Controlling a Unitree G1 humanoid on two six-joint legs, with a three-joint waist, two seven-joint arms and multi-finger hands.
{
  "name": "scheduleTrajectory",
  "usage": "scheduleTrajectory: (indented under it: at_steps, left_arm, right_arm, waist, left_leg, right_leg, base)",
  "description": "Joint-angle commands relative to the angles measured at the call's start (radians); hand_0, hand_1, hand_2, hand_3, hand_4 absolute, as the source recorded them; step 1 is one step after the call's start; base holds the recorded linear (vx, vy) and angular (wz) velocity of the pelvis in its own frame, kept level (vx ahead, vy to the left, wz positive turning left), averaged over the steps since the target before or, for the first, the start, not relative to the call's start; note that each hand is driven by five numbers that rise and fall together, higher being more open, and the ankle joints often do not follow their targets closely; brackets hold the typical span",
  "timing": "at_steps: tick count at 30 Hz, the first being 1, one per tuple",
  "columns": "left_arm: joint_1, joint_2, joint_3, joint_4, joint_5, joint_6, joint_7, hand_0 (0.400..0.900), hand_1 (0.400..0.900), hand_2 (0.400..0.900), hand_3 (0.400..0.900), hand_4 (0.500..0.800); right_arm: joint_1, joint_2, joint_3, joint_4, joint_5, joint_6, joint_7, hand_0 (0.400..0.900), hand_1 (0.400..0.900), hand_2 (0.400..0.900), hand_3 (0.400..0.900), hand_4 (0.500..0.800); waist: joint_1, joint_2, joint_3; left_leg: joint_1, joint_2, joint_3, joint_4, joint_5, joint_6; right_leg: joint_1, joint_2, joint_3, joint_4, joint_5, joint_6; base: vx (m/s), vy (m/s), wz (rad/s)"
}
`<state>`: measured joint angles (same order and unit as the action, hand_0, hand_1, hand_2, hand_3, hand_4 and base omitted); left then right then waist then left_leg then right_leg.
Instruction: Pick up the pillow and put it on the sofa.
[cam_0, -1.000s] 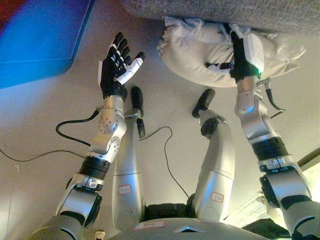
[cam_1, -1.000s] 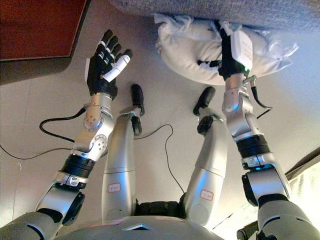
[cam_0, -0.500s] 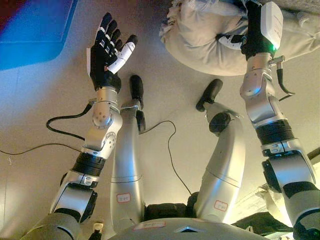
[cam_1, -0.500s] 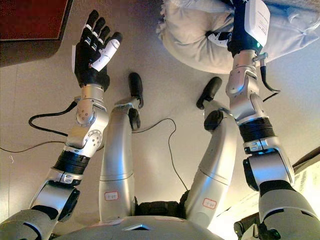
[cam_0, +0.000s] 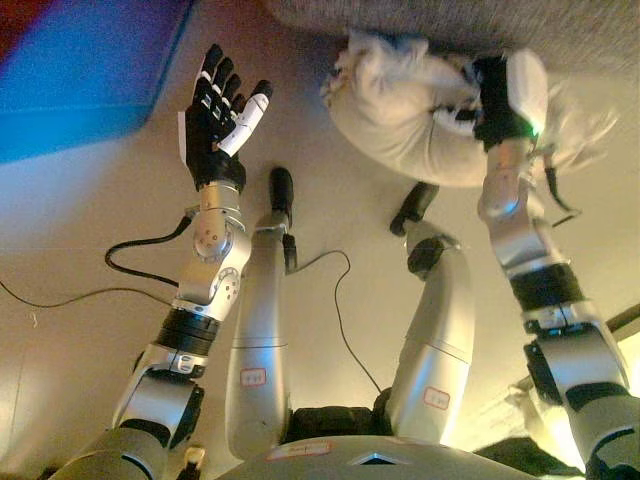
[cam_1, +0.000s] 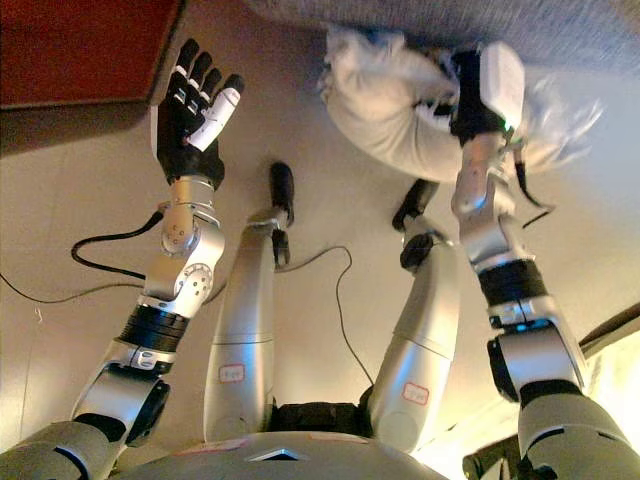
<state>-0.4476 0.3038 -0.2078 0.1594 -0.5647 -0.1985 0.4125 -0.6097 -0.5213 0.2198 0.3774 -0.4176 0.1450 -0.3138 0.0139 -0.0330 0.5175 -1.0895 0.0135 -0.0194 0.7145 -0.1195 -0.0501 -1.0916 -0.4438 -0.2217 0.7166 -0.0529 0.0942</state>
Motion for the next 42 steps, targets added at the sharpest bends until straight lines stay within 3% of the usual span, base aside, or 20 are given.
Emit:
scheduleTrajectory:
  at_steps: [1, 2, 5, 11, 14, 16, 18, 27, 36, 42]
  left_arm:
    - [0.043, 0.015, 0.05, -0.044, 0.021, -0.095, -0.017, 0.9, 0.9, 0.9, 0.9, 0.8]
    - [0.06, 0.016, 0.058, -0.048, 0.02, -0.102, -0.024, 0.9, 0.9, 0.9, 0.9, 0.8]
    - [0.119, 0.018, 0.08, -0.039, 0.029, -0.11, -0.033, 0.9, 0.9, 0.9, 0.9, 0.8]
    - [0.227, 0.014, 0.137, 0.022, 0.109, -0.089, -0.048, 0.9, 0.9, 0.9, 0.9, 0.8]
    - [0.301, 0.021, 0.175, 0.002, 0.135, -0.068, -0.073, 0.9, 0.9, 0.9, 0.9, 0.8]
    - [0.337, 0.016, 0.189, -0.009, 0.152, -0.057, -0.099, 0.9, 0.9, 0.9, 0.9, 0.8]
    - [0.367, 0.01, 0.199, -0.004, 0.158, -0.048, -0.117, 0.9, 0.9, 0.9, 0.9, 0.8]
    - [0.475, 0.009, 0.235, -0.066, 0.138, -0.052, -0.215, 0.9, 0.9, 0.9, 0.9, 0.8]
    - [0.543, 0.002, 0.252, -0.145, 0.046, -0.052, -0.256, 0.9, 0.9, 0.9, 0.9, 0.8]
    - [0.549, 0.06, 0.179, -0.184, -0.025, -0.068, -0.282, 0.9, 0.9, 0.9, 0.9, 0.8]
  right_arm:
    - [0.023, -0.019, -0.054, -0.207, -0.032, -0.145, -0.081, 0.4, 0.4, 0.4, 0.4, 0.5]
    - [0.05, -0.021, -0.062, -0.233, -0.037, -0.155, -0.08, 0.4, 0.4, 0.4, 0.4, 0.5]
    - [0.146, -0.017, -0.082, -0.273, -0.039, -0.19, -0.075, 0.4, 0.4, 0.4, 0.4, 0.5]
    - [0.289, -0.024, -0.137, -0.385, -0.022, -0.253, -0.034, 0.4, 0.4, 0.4, 0.4, 0.5]
    - [0.331, -0.016, -0.165, -0.462, 0.023, -0.284, -0.002, 0.4, 0.4, 0.4, 0.4, 0.5]
    - [0.353, -0.015, -0.191, -0.513, 0.043, -0.298, 0.018, 0.4, 0.4, 0.4, 0.4, 0.5]
    - [0.372, -0.002, -0.209, -0.53, 0.072, -0.305, 0.035, 0.4, 0.4, 0.4, 0.4, 0.5]
    - [0.363, 0.037, -0.26, -0.539, 0.174, -0.324, 0.067, 0.4, 0.4, 0.4, 0.4, 0.5]
    - [0.161, -0.021, -0.2, -0.299, 0.207, -0.284, 0.028, 0.4, 0.4, 0.4, 0.4, 0.5]
    - [-0.221, -0.19, -0.054, 0.149, 0.274, -0.229, -0.066, 0.4, 0.4, 0.4, 0.4, 0.5]
  waist:
    - [0.001, -0.028, -0.112]
    - [0.0, -0.03, -0.112]
    - [-0.001, -0.029, -0.135]
    - [-0.008, -0.029, -0.23]
    - [-0.003, -0.023, -0.294]
    - [-0.004, -0.022, -0.341]
    - [-0.004, -0.023, -0.394]
    - [0.021, -0.037, -0.473]
    - [0.098, -0.062, -0.447]
    - [0.186, -0.069, -0.394]
  left_leg:
    - [0.145, 0.023, -0.053, -0.123, -0.021, -0.023]
    - [0.184, 0.022, -0.054, -0.151, 0.013, -0.026]
    - [0.353, 0.038, -0.067, -0.219, 0.029, -0.039]
    - [0.732, 0.098, -0.027, -0.435, 0.067, -0.075]
    - [0.884, 0.112, -0.001, -0.533, 0.081, -0.082]
    - [0.959, 0.108, 0.023, -0.586, 0.085, -0.082]
    - [1.01, 0.096, 0.039, -0.625, 0.089, -0.075]
    - [1.107, 0.081, 0.083, -0.69, 0.079, -0.061]
    - [1.084, 0.081, 0.055, -0.682, 0.087, -0.061]
    - [0.993, 0.093, 0.015, -0.695, 0.131, -0.084]
  right_leg:
    - [0.167, -0.006, 0.012, -0.135, 0.052, 0.103]
    - [0.223, -0.008, -0.009, -0.181, 0.081, 0.089]
    - [0.43, 0.001, -0.057, -0.275, 0.091, 0.089]
    - [0.843, 0.033, -0.155, -0.493, 0.141, 0.121]
    - [0.984, 0.048, -0.178, -0.59, 0.169, 0.137]
    - [1.053, 0.048, -0.191, -0.642, 0.217, 0.157]
    - [1.096, 0.044, -0.204, -0.675, 0.208, 0.159]
    - [1.155, 0.033, -0.204, -0.718, 0.237, 0.167]
    - [1.167, 0.035, -0.234, -0.718, 0.237, 0.164]
    - [1.123, 0.056, -0.267, -0.729, 0.233, 0.158]
  base:
    - [0.04, -0.086, 0.01]
    - [0.06, -0.076, 0.01]
    - [0.17, -0.086, 0.01]
    - [0.2, -0.027, -0.13]
    - [0.18, 0.007, -0.23]
    - [0.12, 0.023, -0.1]
    - [0.1, 0.048, -0.05]
    - [0.05, 0.029, -0.08]
    - [0.03, -0.016, 0.16]
    - [-0.02, -0.052, 0.28]
